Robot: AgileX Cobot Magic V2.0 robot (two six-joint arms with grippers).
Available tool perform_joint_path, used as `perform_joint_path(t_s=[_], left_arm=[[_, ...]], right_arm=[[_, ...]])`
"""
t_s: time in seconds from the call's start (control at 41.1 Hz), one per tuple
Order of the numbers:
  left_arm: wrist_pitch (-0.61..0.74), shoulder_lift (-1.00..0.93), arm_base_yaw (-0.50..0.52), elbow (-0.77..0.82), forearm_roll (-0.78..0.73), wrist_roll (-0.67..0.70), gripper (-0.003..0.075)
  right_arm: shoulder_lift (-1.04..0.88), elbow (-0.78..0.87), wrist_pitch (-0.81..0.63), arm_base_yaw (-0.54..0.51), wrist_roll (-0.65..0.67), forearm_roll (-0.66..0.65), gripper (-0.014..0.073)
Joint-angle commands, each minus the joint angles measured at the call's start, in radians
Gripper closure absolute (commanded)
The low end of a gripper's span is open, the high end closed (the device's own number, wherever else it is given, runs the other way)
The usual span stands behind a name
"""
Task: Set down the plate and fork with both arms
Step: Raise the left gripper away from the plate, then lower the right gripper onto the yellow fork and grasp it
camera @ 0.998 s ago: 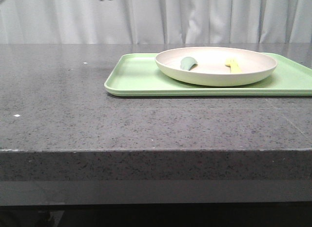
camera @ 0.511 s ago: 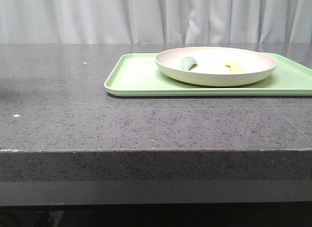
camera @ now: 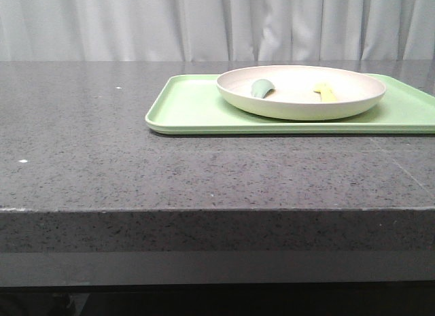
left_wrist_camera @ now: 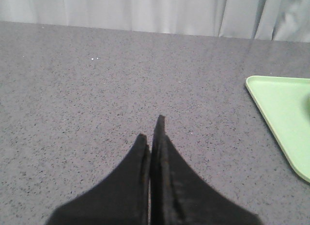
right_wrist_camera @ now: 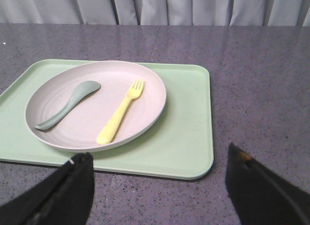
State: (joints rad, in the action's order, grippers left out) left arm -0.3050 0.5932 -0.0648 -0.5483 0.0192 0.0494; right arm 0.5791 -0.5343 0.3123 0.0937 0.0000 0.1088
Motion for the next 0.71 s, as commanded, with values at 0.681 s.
perform_joint_path(t_s=[0.681], left_arm=[[0.096,-0.188,0.0,0.089,-0.013,-0.001,0.0738]], right_arm=[[0.842,-0.726,0.275,0.119,0.046,0.098,0.0012]])
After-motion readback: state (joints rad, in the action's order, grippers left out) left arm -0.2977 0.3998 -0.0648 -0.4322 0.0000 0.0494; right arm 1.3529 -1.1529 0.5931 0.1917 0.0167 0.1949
